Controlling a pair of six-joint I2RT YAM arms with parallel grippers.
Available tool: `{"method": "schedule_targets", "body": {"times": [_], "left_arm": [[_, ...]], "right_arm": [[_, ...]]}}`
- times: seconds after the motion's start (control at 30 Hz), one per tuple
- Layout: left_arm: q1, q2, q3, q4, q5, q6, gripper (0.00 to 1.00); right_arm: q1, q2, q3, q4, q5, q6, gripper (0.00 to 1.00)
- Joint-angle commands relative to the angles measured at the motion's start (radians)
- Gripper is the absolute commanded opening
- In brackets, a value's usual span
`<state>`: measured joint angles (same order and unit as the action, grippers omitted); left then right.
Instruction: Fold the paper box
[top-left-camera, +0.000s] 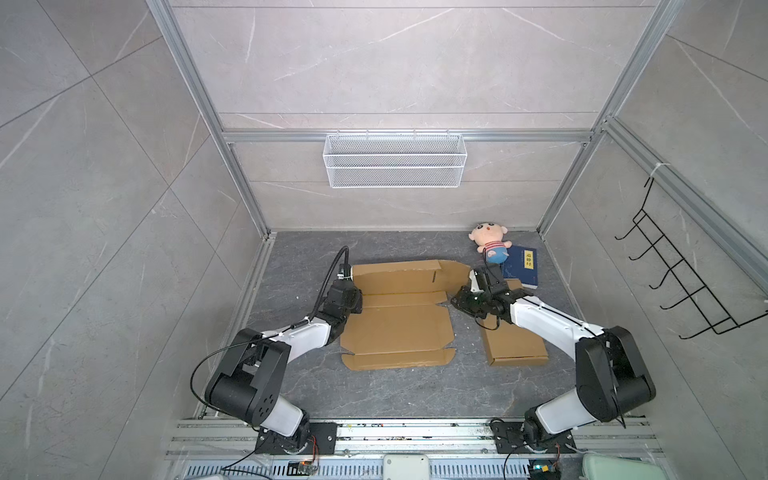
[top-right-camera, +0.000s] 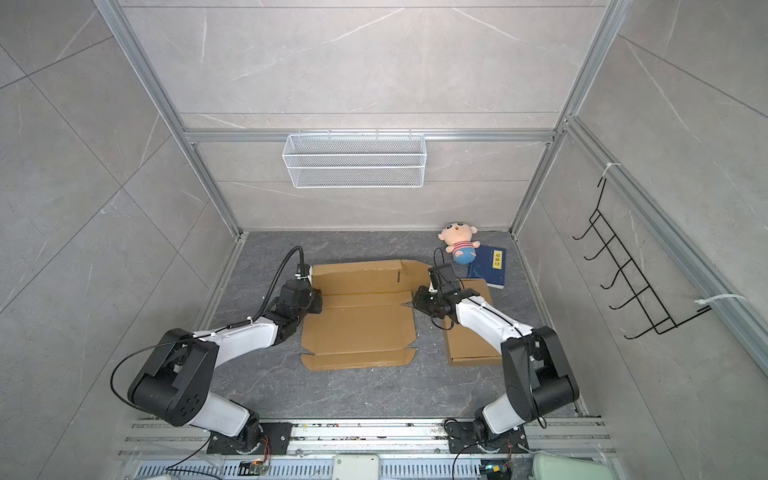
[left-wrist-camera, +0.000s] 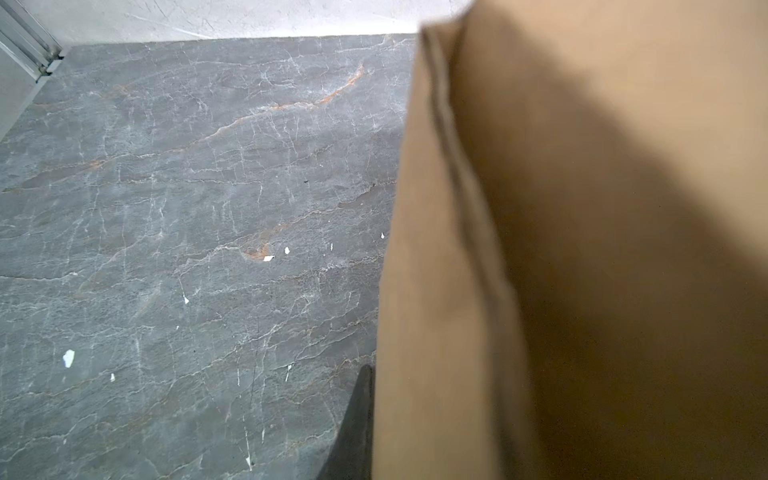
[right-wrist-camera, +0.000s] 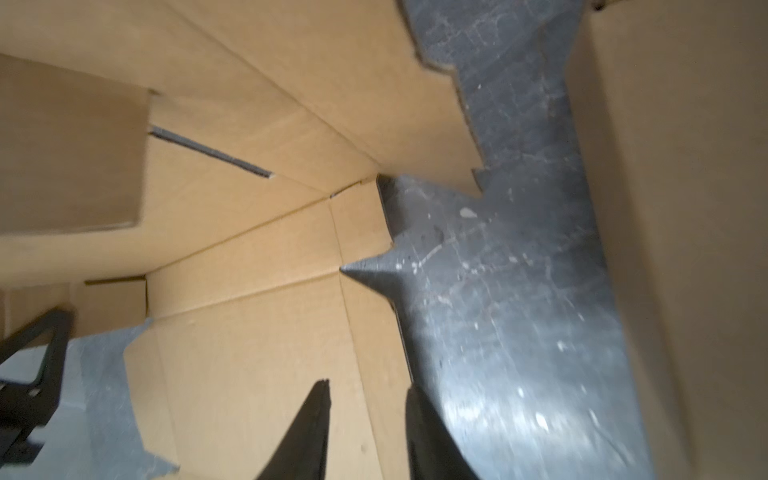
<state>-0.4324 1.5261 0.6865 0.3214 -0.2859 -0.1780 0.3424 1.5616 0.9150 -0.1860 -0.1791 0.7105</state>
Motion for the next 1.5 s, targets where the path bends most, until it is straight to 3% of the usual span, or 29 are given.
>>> {"method": "schedule_targets", "body": {"times": [0.0, 0.27, 0.53, 1.17, 1.47], "left_arm": [[-0.003, 0.022, 0.013, -0.069, -0.023, 0.049, 0.0], [-0.003, 0.034, 0.015, -0.067, -0.016, 0.047, 0.0], [-0.003, 0.039, 0.016, -0.068, -0.013, 0.048, 0.0], [-0.002, 0.04, 0.017, -0.07, -0.008, 0.049, 0.0], [-0.003, 0.038, 0.015, -0.068, -0.009, 0.046, 0.0]], "right_arm": [[0.019, 0.053, -0.019, 0.196, 0.081, 0.069, 0.32], [0.034, 0.17, -0.041, 0.33, 0.144, 0.127, 0.35], [0.056, 0.257, -0.021, 0.353, 0.173, 0.137, 0.36], [0.112, 0.2, 0.032, 0.365, 0.115, -0.013, 0.31], [0.128, 0.229, 0.031, 0.394, 0.08, -0.009, 0.32]]}}
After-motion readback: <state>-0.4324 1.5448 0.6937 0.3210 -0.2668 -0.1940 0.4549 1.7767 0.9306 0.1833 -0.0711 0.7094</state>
